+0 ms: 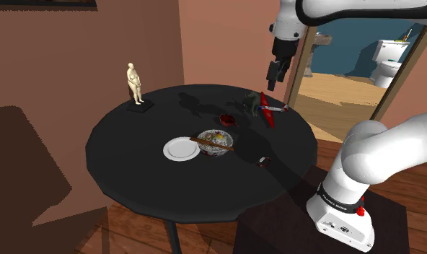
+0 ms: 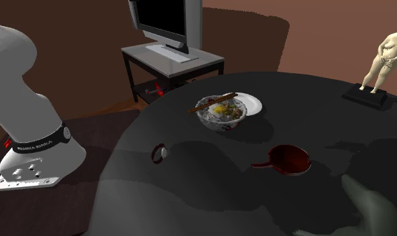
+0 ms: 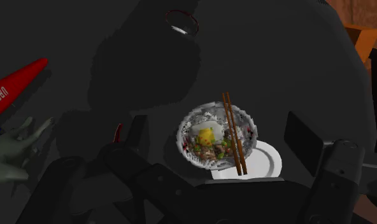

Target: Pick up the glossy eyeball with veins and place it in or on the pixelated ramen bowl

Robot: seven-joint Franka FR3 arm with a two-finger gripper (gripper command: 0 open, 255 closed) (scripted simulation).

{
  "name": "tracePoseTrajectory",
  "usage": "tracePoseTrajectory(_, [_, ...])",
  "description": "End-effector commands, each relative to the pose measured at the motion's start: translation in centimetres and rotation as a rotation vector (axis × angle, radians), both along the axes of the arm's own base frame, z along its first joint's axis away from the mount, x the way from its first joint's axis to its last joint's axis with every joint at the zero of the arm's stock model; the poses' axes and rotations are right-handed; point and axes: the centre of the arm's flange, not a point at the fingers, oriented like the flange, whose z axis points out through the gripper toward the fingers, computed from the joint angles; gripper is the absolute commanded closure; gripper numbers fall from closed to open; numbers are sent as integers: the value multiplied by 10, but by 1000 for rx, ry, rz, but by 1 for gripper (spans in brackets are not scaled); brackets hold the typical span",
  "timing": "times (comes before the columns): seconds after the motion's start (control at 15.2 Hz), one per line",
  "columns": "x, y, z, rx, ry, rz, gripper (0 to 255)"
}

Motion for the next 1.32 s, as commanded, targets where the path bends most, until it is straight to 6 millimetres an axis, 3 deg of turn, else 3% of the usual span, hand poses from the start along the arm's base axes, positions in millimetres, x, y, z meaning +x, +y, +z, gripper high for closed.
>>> tracePoseTrajectory(0.0, [0,0,0,0,0,0,0])
tracePoseTrajectory(1.25, [143,-100,-181,55,-27,-128,0])
